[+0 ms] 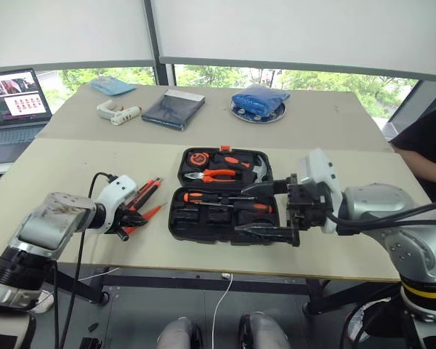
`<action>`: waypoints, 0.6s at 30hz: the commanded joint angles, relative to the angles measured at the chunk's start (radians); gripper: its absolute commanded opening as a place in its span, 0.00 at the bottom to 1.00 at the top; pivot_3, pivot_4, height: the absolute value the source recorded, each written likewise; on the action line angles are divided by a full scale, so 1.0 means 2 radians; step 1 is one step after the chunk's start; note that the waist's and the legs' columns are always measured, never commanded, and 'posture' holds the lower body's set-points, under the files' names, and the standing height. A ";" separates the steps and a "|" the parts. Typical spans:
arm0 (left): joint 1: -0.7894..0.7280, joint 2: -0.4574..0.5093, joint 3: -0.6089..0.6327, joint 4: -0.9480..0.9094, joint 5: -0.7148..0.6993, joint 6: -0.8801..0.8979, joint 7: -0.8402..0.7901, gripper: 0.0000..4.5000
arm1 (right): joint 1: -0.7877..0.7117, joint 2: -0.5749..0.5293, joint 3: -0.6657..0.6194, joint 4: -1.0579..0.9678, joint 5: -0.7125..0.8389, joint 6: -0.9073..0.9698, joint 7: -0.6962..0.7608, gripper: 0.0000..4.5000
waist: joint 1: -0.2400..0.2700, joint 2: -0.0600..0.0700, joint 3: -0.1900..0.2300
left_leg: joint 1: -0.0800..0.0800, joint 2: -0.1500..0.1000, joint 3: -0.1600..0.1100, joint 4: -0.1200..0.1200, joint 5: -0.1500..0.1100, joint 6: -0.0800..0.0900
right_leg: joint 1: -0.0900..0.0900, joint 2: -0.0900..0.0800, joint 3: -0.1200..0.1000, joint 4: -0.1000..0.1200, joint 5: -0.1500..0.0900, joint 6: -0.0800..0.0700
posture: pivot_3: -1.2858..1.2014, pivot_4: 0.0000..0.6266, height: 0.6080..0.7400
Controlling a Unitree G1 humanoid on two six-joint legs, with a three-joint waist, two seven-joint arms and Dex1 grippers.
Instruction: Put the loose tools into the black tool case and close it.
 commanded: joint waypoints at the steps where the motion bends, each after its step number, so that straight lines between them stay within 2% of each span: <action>1: -0.093 0.027 -0.011 0.037 0.013 -0.167 -0.168 0.10 | 0.009 -0.025 -0.017 -0.018 0.012 -0.005 0.012 1.00 | 0.001 -0.001 0.000 | 0.000 0.000 0.000 0.000 0.000 0.000 | 0.000 0.000 0.000 0.000 0.000 0.000 | 0.52 0.24 0.84; 3: -0.154 0.011 -0.045 0.085 0.037 -0.254 -0.249 0.10 | 0.018 -0.033 -0.016 -0.017 -0.003 -0.016 0.006 1.00 | 0.006 -0.001 0.001 | -0.002 0.000 -0.001 0.001 0.000 0.000 | -0.001 0.000 -0.002 0.000 0.000 0.000 | 0.52 0.24 0.84; 5: -0.204 -0.029 -0.078 0.148 0.072 -0.303 -0.268 0.10 | 0.025 -0.036 -0.015 -0.017 -0.011 -0.023 -0.002 1.00 | 0.011 -0.001 0.000 | -0.003 0.000 -0.001 0.003 -0.001 -0.001 | -0.001 -0.001 -0.004 -0.001 0.000 -0.001 | 0.52 0.24 0.84; 7: -0.245 -0.074 -0.101 0.213 0.100 -0.346 -0.284 0.10 | 0.035 -0.037 -0.015 -0.022 -0.016 -0.026 -0.011 1.00 | 0.012 0.000 -0.001 | -0.003 0.000 -0.001 0.004 -0.001 0.003 | 0.000 -0.001 -0.003 -0.001 0.000 0.001 | 0.52 0.24 0.84; 13: -0.316 -0.170 -0.141 0.361 0.177 -0.449 -0.289 0.10 | 0.063 -0.037 -0.025 -0.043 -0.019 -0.024 -0.041 1.00 | -0.001 -0.002 0.001 | -0.005 0.000 -0.001 0.008 -0.002 0.006 | 0.000 0.000 -0.002 -0.001 0.000 0.002 | 0.52 0.24 0.84; 18: -0.345 -0.235 -0.144 0.436 0.206 -0.465 -0.277 0.10 | 0.083 -0.036 -0.038 -0.057 -0.016 -0.022 -0.067 1.00 | 0.000 -0.002 0.001 | -0.006 0.000 -0.002 0.008 -0.002 0.007 | -0.001 0.000 -0.002 -0.001 0.001 0.002 | 0.52 0.24 0.84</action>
